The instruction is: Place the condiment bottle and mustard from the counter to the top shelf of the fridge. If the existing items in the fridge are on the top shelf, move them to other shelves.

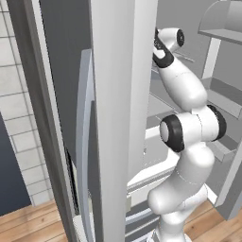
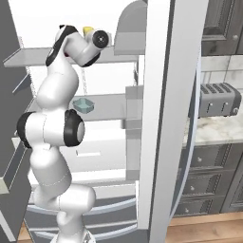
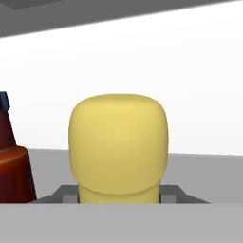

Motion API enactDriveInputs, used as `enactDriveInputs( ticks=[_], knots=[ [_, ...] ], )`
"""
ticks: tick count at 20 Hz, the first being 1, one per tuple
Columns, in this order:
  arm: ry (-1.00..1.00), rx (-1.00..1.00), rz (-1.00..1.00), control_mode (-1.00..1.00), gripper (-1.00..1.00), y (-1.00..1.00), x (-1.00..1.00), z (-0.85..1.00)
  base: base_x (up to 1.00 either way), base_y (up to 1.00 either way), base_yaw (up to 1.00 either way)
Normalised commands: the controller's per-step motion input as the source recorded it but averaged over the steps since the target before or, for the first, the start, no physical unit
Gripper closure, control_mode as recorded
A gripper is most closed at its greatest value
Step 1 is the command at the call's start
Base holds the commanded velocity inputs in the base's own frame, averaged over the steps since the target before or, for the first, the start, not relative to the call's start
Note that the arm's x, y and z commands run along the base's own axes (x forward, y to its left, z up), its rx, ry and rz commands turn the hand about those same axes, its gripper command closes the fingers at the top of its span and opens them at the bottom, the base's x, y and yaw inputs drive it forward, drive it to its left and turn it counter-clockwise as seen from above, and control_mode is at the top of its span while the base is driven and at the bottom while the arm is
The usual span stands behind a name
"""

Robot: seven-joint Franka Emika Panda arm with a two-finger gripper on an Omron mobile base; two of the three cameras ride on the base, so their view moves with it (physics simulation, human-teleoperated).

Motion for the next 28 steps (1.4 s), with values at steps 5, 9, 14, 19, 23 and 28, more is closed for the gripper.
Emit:
enactDriveInputs(
  ticks=[5,9,14,19,23,28],
  knots=[
    [0.0,0.0,0.0,-1.0,-1.0,0.0,-0.01,0.0,0.0,0.0,0.0],
    [0.0,0.0,0.0,-1.0,-1.0,0.0,-0.17,0.0,0.0,0.0,0.0],
    [-0.01,0.0,0.0,-1.0,-1.0,0.0,-0.33,0.0,0.0,0.0,0.0],
    [-0.03,0.0,0.0,-1.0,-1.0,0.0,-0.62,0.0,0.0,0.0,0.0],
    [-0.07,0.0,-0.03,-1.0,-1.0,0.0,-0.84,0.0,0.0,0.0,0.0],
    [-0.07,0.02,-0.08,-1.0,-1.0,-0.03,-0.98,0.0,0.0,0.0,0.0]
  ],
)
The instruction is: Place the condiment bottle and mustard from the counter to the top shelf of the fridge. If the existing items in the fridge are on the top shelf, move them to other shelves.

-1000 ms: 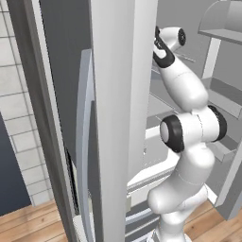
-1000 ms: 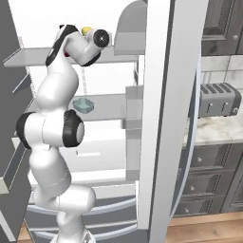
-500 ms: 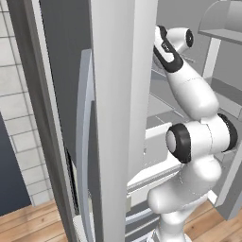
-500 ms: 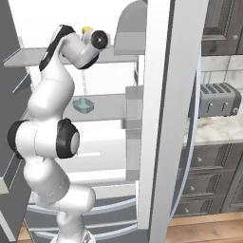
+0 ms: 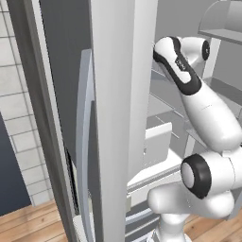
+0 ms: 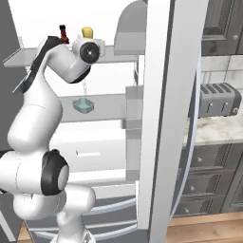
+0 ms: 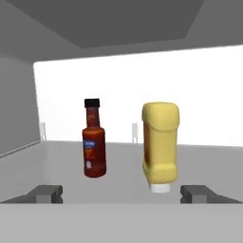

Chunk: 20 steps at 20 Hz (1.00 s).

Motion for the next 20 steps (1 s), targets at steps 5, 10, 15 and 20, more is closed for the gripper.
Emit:
enactDriveInputs(
  ticks=[5,10,15,20],
  knots=[
    [-0.12,0.02,-0.06,-1.0,-1.0,-0.01,-1.0,0.02,0.0,0.0,0.0],
    [-0.16,0.01,-0.06,-1.0,-1.0,0.0,-1.0,0.09,0.0,0.0,0.0],
    [-0.17,0.01,-0.07,-1.0,-1.0,0.0,-1.0,0.07,0.0,0.0,0.0],
    [-0.15,0.0,-0.07,-1.0,-1.0,-0.09,-1.0,0.06,0.0,0.0,0.0]
  ],
)
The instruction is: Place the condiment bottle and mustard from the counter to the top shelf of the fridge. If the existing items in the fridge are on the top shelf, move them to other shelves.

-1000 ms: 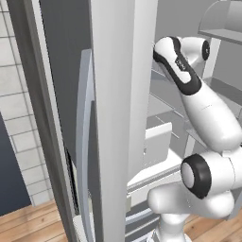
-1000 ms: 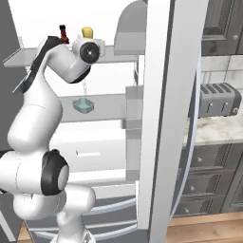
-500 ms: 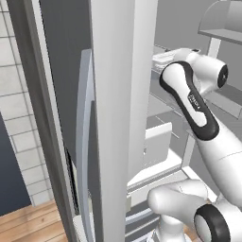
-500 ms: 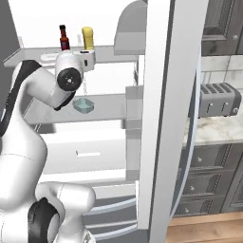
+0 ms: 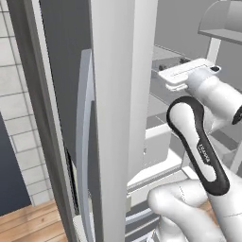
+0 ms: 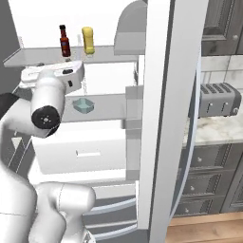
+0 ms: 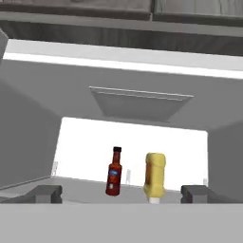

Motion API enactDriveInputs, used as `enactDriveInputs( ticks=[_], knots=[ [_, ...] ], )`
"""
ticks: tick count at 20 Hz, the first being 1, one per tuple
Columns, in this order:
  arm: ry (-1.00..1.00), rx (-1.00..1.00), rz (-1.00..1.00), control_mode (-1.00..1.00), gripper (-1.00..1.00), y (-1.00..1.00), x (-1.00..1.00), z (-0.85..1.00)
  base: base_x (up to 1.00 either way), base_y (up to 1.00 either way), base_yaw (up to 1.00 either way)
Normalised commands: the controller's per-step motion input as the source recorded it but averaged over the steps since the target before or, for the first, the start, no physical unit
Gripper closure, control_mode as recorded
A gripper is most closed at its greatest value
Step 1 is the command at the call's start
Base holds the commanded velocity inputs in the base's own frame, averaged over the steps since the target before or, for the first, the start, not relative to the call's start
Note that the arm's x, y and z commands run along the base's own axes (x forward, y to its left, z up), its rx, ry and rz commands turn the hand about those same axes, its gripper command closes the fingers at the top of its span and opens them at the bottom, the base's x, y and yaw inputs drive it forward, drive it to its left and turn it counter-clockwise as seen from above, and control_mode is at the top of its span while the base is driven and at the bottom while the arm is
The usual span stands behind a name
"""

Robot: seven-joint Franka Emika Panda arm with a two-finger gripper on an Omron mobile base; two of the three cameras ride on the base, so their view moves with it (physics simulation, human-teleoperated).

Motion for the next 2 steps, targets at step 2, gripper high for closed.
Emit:
enactDriveInputs(
  ticks=[2],
  knots=[
    [-0.11,0.0,-0.07,-1.0,-1.0,-0.33,-1.0,0.07,0.0,0.0,0.0]
  ],
)
